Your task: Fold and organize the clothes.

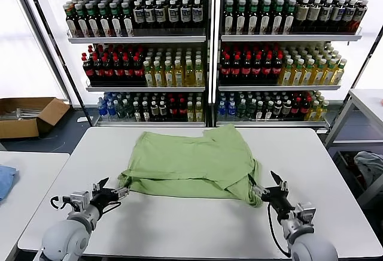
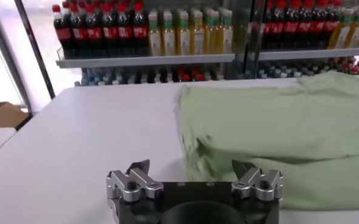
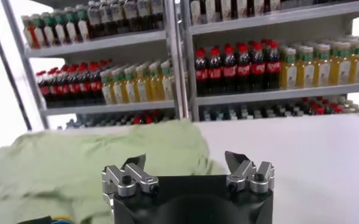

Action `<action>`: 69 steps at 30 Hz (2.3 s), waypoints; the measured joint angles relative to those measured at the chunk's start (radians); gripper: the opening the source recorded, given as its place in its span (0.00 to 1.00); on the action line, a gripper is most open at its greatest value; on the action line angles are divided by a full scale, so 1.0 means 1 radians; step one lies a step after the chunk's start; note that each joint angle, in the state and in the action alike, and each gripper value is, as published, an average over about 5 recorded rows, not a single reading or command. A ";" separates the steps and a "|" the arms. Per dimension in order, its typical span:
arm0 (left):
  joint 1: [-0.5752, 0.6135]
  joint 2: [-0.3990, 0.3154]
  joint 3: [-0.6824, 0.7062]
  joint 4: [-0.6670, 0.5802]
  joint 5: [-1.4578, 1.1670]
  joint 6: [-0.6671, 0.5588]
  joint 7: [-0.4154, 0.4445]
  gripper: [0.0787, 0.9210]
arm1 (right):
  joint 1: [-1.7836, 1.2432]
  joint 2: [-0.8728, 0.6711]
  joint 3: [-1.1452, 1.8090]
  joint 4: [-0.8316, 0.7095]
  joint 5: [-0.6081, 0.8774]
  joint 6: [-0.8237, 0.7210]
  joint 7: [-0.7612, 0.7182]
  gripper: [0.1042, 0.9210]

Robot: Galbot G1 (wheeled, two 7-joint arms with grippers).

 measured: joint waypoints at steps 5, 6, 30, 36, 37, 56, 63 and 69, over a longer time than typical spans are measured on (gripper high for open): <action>-0.005 -0.002 0.002 0.018 0.000 -0.003 0.005 0.88 | -0.047 0.004 -0.006 0.022 -0.022 0.000 -0.009 0.88; -0.008 -0.001 0.002 0.023 0.000 -0.004 0.006 0.88 | -0.054 0.006 -0.009 0.027 -0.026 0.000 -0.012 0.88; -0.059 -0.005 0.036 0.117 -0.002 -0.030 0.045 0.58 | -0.070 0.041 -0.080 -0.006 -0.018 -0.023 -0.005 0.26; -0.051 0.000 0.042 0.115 -0.004 -0.036 0.059 0.38 | -0.061 0.044 -0.081 -0.013 -0.010 -0.027 0.004 0.06; -0.049 0.000 0.042 0.114 -0.005 -0.035 0.061 0.34 | -0.059 0.044 -0.080 -0.013 -0.007 -0.028 0.005 0.03; 0.047 0.021 0.001 0.017 -0.036 0.018 0.073 0.01 | -0.075 0.001 -0.041 0.002 0.069 -0.040 0.018 0.00; 0.119 0.008 -0.027 -0.052 -0.037 0.034 0.058 0.01 | -0.113 -0.021 -0.014 0.037 0.107 -0.047 0.027 0.00; 0.177 0.003 -0.052 -0.105 -0.034 0.041 0.053 0.01 | -0.166 -0.035 0.011 0.079 0.128 -0.050 0.020 0.00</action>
